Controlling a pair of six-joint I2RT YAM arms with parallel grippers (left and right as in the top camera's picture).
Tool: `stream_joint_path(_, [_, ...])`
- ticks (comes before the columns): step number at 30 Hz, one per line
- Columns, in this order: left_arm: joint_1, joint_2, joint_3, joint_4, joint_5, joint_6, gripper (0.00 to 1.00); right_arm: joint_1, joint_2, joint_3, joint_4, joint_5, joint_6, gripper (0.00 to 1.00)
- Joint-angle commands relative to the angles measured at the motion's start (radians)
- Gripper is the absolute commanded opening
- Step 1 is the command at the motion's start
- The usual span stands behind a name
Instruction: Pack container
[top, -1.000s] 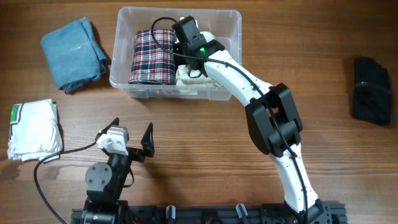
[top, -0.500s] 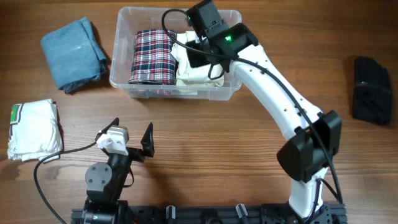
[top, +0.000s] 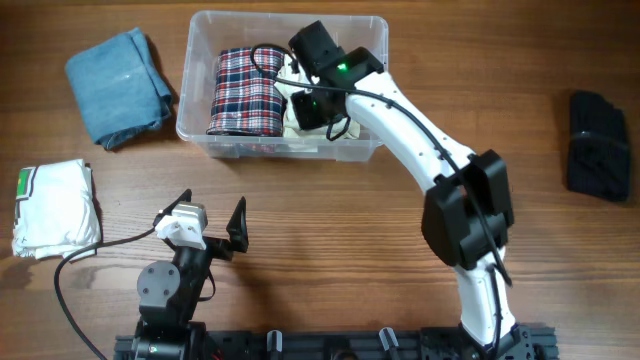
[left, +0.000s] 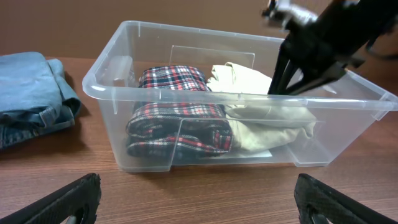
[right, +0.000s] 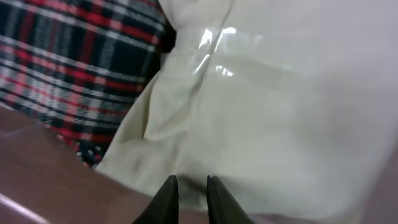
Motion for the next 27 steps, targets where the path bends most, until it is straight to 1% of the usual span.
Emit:
stream_joint_path(1, [-0.004, -0.003, -0.006, -0.002, -0.003, -0.002, 1.0, -0.002, 0.061, -0.008, 0.004, -0.043, -0.011, 0.16])
stream_joint_path(5, [-0.004, -0.003, -0.006, -0.002, -0.003, -0.002, 1.0, 0.0, 0.076, -0.008, 0.037, -0.042, -0.011, 0.16])
stream_joint_path(8, [-0.004, -0.003, -0.006, -0.002, -0.003, -0.002, 1.0, 0.0, 0.048, 0.001, 0.07, -0.042, 0.002, 0.16])
stream_joint_path(11, [-0.004, -0.003, -0.006, -0.002, -0.003, -0.002, 1.0, -0.002, -0.019, 0.025, 0.079, -0.018, -0.001, 0.19])
stream_joint_path(13, [-0.004, -0.003, -0.006, -0.002, -0.003, -0.002, 1.0, -0.009, -0.097, 0.031, 0.075, 0.082, 0.0, 0.21])
stream_joint_path(14, [-0.004, -0.003, -0.006, -0.002, -0.003, -0.002, 1.0, -0.014, -0.131, 0.031, 0.068, 0.129, 0.0, 0.23])
stream_joint_path(16, [-0.004, -0.003, -0.006, -0.002, -0.003, -0.002, 1.0, -0.033, -0.214, 0.031, 0.045, 0.227, -0.002, 0.37])
stream_joint_path(18, [-0.004, -0.003, -0.006, -0.002, -0.003, -0.002, 1.0, -0.075, -0.312, 0.031, 0.018, 0.298, -0.019, 0.4])
stream_joint_path(20, [-0.004, -0.003, -0.006, -0.002, -0.003, -0.002, 1.0, -0.12, -0.38, 0.031, -0.003, 0.317, -0.027, 0.46])
stream_joint_path(21, [-0.004, -0.003, -0.006, -0.002, -0.003, -0.002, 1.0, -0.138, -0.402, 0.031, -0.013, 0.319, -0.027, 0.48])
stream_joint_path(24, [-0.004, -0.003, -0.006, -0.002, -0.003, -0.002, 1.0, -0.239, -0.491, 0.031, -0.086, 0.332, -0.027, 0.51])
stream_joint_path(27, [-0.004, -0.003, -0.006, -0.002, -0.003, -0.002, 1.0, -0.379, -0.526, 0.03, -0.204, 0.431, -0.027, 0.53])
